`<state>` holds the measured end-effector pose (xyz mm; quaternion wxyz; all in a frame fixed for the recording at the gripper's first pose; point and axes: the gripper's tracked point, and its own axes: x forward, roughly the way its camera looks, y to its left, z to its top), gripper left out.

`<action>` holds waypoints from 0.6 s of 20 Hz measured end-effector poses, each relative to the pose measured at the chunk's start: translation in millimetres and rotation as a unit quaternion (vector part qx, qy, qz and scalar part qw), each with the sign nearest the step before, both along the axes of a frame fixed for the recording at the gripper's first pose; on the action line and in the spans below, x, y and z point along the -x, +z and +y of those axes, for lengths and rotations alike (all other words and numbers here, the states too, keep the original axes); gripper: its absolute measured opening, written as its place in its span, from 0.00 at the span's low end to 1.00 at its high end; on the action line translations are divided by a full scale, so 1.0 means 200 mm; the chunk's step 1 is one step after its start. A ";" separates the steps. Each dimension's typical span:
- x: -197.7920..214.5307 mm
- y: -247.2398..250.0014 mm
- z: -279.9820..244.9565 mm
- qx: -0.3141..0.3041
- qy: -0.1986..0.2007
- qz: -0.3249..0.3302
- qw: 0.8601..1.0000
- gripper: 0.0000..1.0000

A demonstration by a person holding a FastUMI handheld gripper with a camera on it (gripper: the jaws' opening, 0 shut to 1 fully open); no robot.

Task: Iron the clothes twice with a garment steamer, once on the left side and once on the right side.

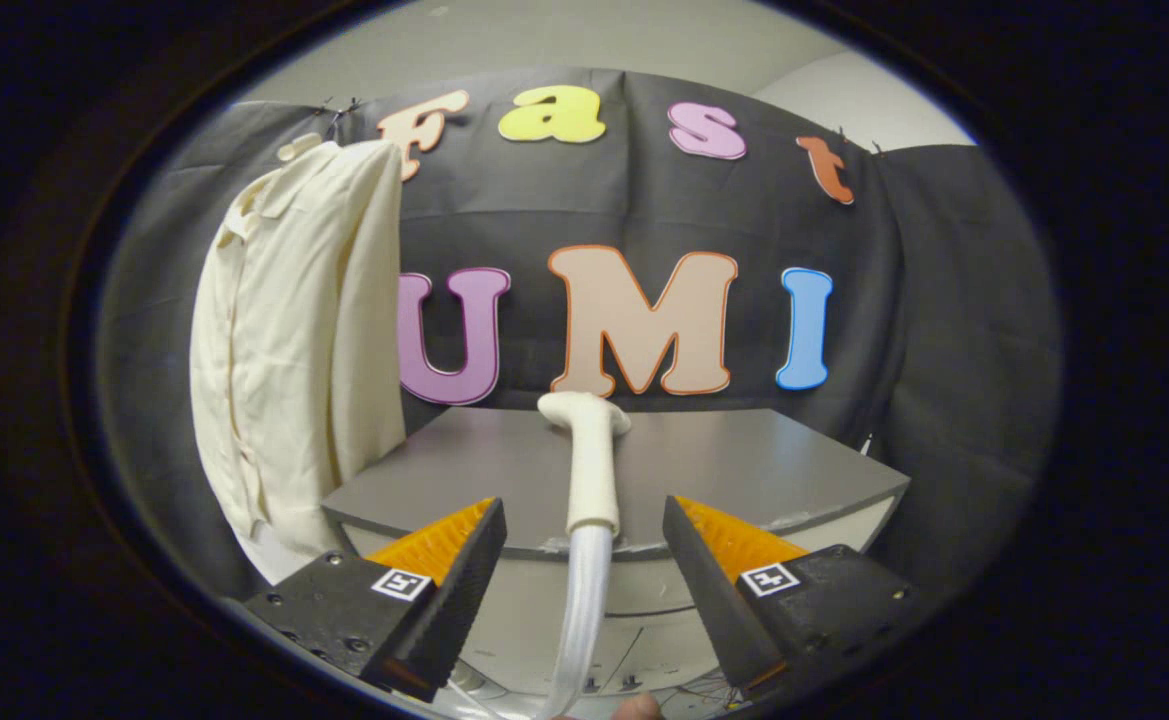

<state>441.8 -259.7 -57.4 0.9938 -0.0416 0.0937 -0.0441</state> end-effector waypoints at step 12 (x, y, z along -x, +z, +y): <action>-0.58 -0.19 -0.12 -0.006 0.007 0.107 0.994 0.89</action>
